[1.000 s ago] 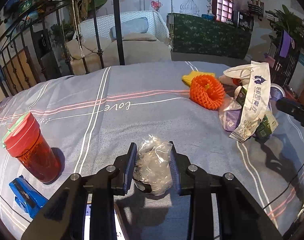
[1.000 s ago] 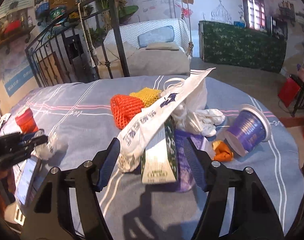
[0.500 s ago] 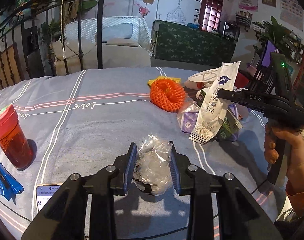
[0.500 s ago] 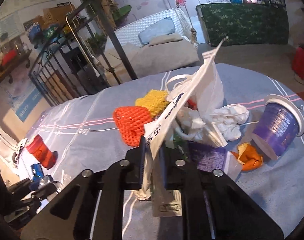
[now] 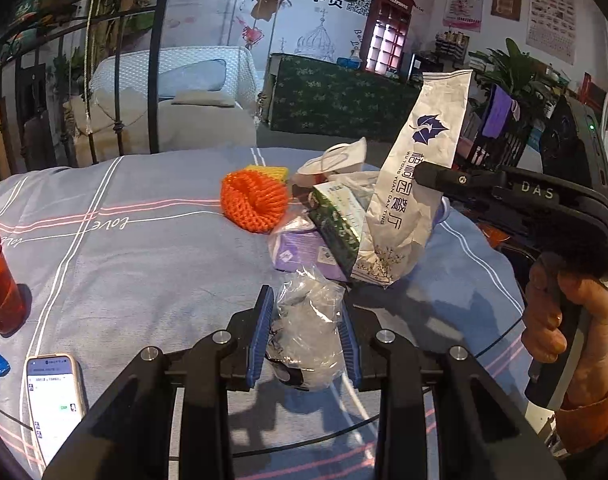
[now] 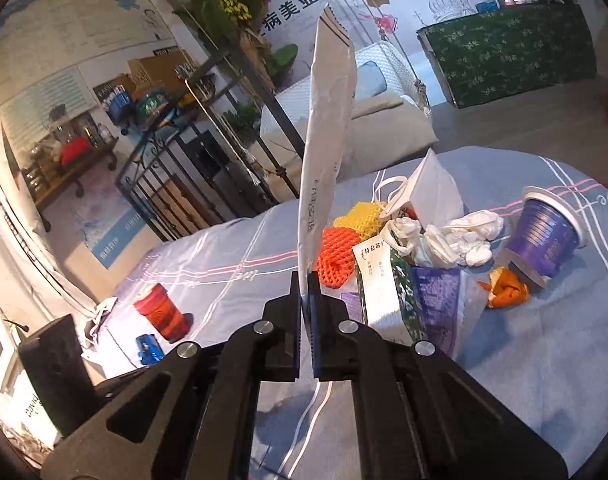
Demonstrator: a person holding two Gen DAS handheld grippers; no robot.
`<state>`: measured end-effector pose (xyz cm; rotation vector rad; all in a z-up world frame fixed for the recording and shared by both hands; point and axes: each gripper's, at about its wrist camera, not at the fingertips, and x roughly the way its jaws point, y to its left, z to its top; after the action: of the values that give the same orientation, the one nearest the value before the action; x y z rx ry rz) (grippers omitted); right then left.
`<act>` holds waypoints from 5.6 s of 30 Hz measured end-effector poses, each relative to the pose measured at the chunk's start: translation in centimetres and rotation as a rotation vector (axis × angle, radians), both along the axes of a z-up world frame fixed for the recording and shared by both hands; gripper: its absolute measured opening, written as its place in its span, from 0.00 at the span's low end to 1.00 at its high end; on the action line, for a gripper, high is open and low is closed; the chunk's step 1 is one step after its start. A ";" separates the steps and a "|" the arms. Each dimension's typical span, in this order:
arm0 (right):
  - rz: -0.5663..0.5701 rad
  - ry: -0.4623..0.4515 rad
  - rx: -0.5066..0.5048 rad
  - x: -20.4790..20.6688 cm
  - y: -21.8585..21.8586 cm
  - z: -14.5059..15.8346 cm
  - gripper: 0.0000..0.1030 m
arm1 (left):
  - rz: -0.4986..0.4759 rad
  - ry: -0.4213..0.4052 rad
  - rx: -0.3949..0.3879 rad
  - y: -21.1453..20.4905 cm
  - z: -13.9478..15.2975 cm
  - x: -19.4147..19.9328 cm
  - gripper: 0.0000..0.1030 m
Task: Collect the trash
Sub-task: 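Carry both bags to the black bin and open both grippers to drop them, then move both tools back over the trash on the bed, then grasp the green milk carton with the left gripper while the right gripper grasps the purple yogurt cup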
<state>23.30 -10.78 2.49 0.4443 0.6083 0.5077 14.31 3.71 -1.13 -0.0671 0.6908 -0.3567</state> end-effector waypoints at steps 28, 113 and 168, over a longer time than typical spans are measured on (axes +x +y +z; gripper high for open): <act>-0.834 0.155 -0.295 -13.3 -30.5 -5.0 0.04 | -0.550 -0.033 -0.071 -26.2 1.0 -0.7 0.31; -0.250 -0.025 -0.616 0.2 -10.2 -4.6 0.95 | 0.040 0.170 -0.024 -8.3 -2.2 10.8 0.94; -0.166 -0.063 -0.781 2.7 -9.2 -3.8 0.61 | -0.006 0.121 -0.199 -5.6 -2.0 4.1 0.49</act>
<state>25.99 -19.96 -1.34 -0.2609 0.6516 0.0982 18.44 -1.88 -3.11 -0.2775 0.7732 -0.4285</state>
